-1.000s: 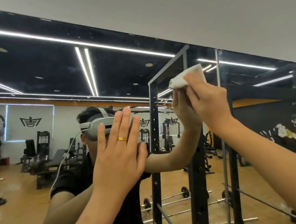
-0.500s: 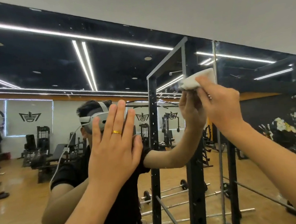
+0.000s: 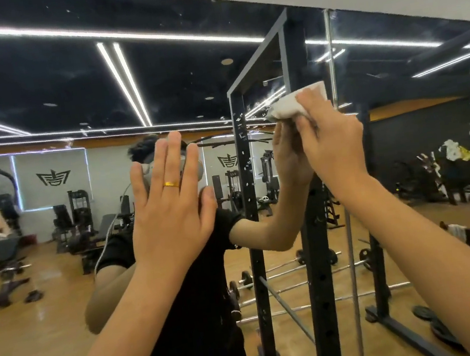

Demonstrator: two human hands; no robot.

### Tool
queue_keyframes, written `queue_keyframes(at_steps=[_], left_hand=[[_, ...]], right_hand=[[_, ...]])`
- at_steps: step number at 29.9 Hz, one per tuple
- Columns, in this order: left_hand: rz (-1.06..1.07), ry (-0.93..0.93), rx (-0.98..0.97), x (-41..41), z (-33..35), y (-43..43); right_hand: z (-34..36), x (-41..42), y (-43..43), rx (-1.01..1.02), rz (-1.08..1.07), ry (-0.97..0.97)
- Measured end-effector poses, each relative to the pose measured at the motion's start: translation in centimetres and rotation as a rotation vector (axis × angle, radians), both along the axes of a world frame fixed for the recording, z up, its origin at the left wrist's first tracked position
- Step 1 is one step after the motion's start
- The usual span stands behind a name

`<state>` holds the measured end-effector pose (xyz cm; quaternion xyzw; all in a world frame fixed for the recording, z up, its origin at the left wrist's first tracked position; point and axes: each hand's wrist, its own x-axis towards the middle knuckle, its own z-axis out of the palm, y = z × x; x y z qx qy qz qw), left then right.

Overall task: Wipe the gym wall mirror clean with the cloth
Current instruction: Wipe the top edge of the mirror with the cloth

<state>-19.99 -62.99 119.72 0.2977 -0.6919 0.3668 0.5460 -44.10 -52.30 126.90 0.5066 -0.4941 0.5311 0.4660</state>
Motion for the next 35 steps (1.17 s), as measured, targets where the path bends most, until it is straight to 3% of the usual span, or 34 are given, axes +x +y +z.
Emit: queue_keyframes(at_steps=[6, 16, 21, 31, 35], left_hand=[[-0.002, 0.01, 0.002, -0.1, 0.0, -0.1], [-0.02, 0.008, -0.018, -0.1, -0.1, -0.1], [-0.022, 0.002, 0.005, 0.0, -0.3, 0.0], [-0.054, 0.005, 0.029, 0.0, -0.2, 0.0], [-0.07, 0.011, 0.015, 0.1, -0.2, -0.1]], right_hand=[[-5.1, 1.0, -0.1, -0.009, 0.061, -0.049], [0.7, 1.6, -1.5, -0.144, 0.01, -0.104], [-2.2, 2.8, -1.4, -0.121, 0.082, -0.219], [-0.4, 3.4, -1.2, -0.143, 0.07, -0.186], [-3.6, 4.8, -1.5, -0.152, 0.1, -0.243]])
